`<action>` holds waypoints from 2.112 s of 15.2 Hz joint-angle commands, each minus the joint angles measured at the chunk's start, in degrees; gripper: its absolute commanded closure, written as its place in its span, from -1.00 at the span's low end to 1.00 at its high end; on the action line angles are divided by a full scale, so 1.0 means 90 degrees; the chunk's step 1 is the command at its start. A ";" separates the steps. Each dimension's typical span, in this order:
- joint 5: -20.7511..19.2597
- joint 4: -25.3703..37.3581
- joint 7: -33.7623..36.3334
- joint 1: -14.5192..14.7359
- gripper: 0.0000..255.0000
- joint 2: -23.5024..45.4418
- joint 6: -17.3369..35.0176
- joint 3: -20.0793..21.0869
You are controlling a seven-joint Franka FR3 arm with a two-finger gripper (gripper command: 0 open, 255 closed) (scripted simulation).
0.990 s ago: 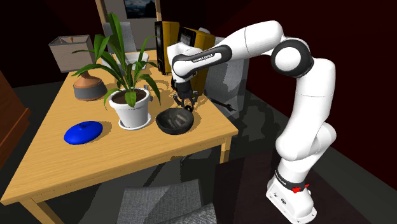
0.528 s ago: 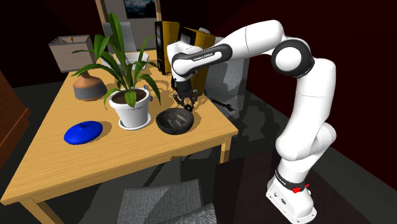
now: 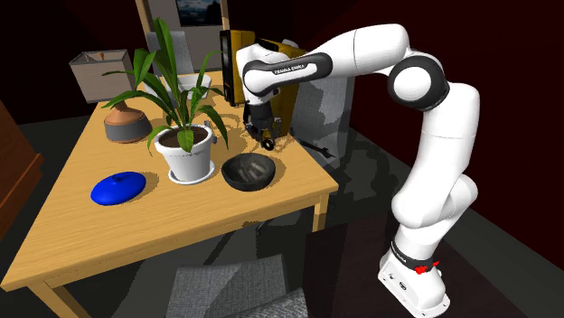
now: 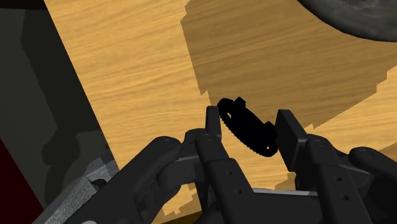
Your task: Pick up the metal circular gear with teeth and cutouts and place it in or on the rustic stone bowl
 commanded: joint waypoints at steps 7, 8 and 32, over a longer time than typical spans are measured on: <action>0.0022 0.0694 -0.0036 0.0047 1.00 -0.0012 -0.0703 0.0028; 0.0020 0.0786 -0.0039 0.0054 1.00 -0.0006 -0.0791 0.0030; 0.0286 0.1566 0.1619 0.1125 1.00 -0.0134 -0.1775 0.0732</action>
